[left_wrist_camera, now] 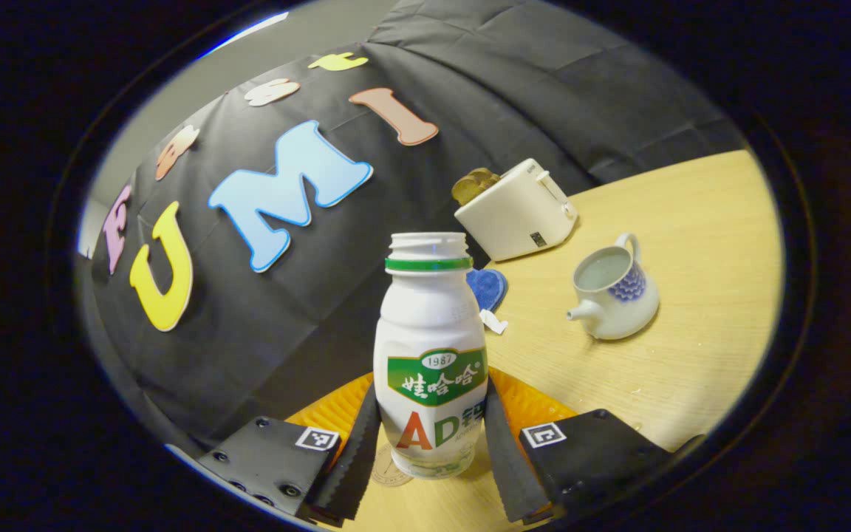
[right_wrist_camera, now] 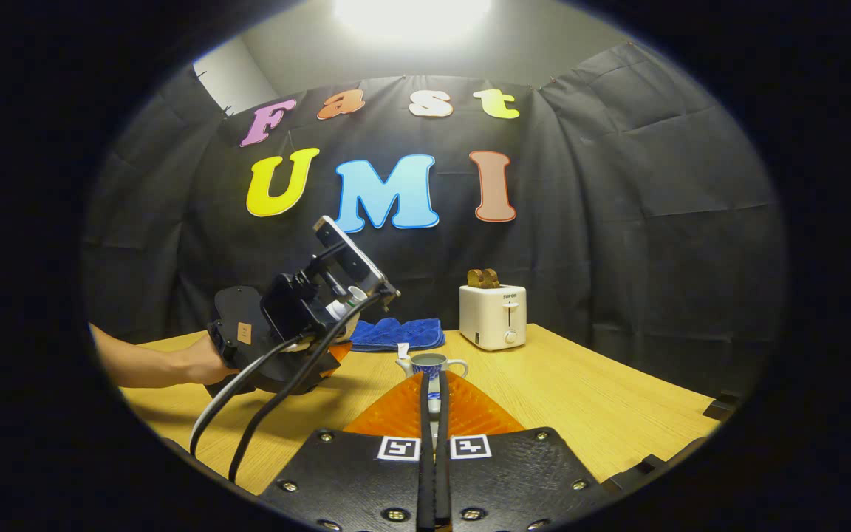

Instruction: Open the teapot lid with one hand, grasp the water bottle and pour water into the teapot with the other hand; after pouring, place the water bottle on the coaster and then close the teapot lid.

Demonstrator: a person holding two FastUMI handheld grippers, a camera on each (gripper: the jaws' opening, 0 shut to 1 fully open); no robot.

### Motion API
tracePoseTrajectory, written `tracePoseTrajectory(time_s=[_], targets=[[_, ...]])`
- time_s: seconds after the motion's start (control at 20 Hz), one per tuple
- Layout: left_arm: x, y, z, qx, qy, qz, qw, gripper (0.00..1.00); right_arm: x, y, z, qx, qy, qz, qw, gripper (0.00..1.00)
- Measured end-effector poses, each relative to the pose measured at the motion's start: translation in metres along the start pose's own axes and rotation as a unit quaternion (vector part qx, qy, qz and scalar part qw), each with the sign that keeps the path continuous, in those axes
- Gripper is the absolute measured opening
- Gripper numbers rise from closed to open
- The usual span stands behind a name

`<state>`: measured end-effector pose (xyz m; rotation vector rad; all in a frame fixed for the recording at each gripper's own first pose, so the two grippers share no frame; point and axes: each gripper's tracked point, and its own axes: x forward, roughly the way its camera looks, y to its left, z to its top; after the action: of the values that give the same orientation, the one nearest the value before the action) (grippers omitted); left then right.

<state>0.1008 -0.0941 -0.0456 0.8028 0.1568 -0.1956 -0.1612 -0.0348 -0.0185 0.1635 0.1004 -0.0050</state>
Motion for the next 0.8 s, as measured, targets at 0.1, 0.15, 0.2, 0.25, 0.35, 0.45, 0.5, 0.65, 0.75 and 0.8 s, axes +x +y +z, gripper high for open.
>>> tracePoseTrajectory(time_s=[0.1,0.15,0.2,0.25,0.35,0.45,0.5,0.65,0.75,0.8], targets=[[0.005,-0.010,0.005,0.031,0.001,-0.014,0.999,0.80,-0.004,-0.003,-0.001,0.000,-0.001,0.003,1.000,0.01],[0.007,-0.014,0.008,0.042,0.000,-0.021,0.999,0.80,-0.005,-0.004,-0.001,0.000,-0.003,0.003,1.000,0.01],[0.008,-0.015,0.008,0.055,0.003,-0.025,0.998,0.75,-0.006,-0.008,-0.001,-0.001,-0.004,-0.001,1.000,0.01],[0.010,-0.019,0.008,0.071,0.005,-0.028,0.997,0.80,-0.006,-0.011,-0.001,-0.001,-0.005,-0.002,1.000,0.01],[0.015,-0.026,0.009,0.100,0.011,-0.035,0.994,0.80,-0.006,-0.014,-0.002,0.000,-0.005,-0.005,1.000,0.01],[0.018,-0.031,0.010,0.127,0.015,-0.035,0.991,0.80,-0.006,-0.017,-0.003,0.002,-0.004,-0.007,1.000,0.01],[0.020,-0.031,0.010,0.150,0.015,-0.033,0.988,0.80,-0.006,-0.017,-0.004,0.004,-0.004,-0.006,1.000,0.01],[0.026,-0.032,0.015,0.199,0.013,-0.029,0.980,0.80,-0.007,-0.022,-0.004,0.007,-0.004,-0.011,1.000,0.01],[0.031,-0.034,0.016,0.224,0.015,-0.031,0.974,0.80,-0.008,-0.023,-0.003,0.008,-0.007,-0.012,1.000,0.01],[0.033,-0.032,0.018,0.239,0.015,-0.027,0.971,0.80,-0.008,-0.022,-0.003,0.006,-0.007,-0.012,1.000,0.01]])
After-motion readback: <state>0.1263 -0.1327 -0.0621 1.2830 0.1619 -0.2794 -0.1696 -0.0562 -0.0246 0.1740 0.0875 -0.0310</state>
